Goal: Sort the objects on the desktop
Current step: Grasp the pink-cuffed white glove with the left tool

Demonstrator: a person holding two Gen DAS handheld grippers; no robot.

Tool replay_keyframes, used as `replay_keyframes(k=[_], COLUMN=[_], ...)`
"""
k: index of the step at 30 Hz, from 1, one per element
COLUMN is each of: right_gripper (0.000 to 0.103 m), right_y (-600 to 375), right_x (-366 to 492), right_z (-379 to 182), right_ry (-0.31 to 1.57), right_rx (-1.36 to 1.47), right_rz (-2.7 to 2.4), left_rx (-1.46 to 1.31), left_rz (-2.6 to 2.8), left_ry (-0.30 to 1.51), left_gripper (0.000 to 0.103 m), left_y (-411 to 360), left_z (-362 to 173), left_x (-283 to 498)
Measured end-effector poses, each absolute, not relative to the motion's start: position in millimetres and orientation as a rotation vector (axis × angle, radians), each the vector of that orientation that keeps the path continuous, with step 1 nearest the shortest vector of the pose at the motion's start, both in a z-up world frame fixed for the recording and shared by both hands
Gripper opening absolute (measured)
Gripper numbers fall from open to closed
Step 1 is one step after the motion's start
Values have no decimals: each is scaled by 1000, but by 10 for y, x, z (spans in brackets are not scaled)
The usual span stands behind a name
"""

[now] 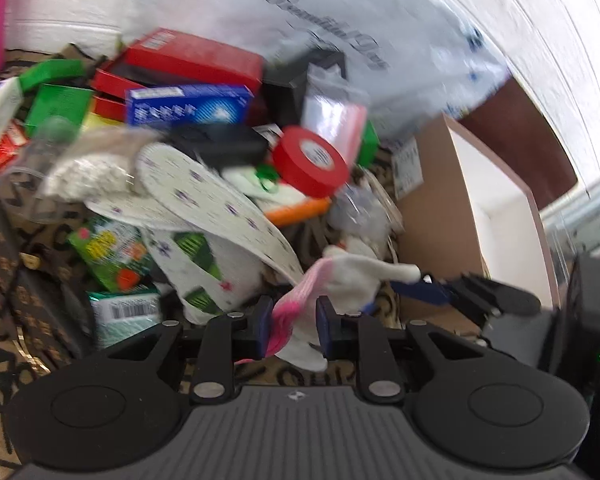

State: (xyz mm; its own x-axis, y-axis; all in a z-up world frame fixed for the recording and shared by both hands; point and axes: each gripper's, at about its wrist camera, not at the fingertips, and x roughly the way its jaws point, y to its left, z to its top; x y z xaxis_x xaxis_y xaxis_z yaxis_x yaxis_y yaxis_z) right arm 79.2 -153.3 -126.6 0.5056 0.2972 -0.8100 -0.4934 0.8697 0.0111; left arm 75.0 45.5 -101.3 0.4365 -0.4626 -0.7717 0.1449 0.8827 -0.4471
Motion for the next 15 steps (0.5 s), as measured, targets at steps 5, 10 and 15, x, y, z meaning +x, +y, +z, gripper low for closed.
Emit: replay_keyframes(k=[5, 10, 15], right_gripper=[60, 59, 49], right_y=[-1522, -1526, -1560], right_x=[799, 795, 793], right_z=[-1310, -1309, -1308], right_ry=[946, 942, 938], right_rx=[-233, -240, -241], right_rz=[496, 494, 457], left_rx=[-344, -332, -349], left_rz=[-402, -427, -420], left_ry=[1072, 1090, 1097], left_gripper=[59, 40, 16], left_y=[327, 235, 290], left_z=[-1081, -1166, -1186], left_x=[812, 894, 904])
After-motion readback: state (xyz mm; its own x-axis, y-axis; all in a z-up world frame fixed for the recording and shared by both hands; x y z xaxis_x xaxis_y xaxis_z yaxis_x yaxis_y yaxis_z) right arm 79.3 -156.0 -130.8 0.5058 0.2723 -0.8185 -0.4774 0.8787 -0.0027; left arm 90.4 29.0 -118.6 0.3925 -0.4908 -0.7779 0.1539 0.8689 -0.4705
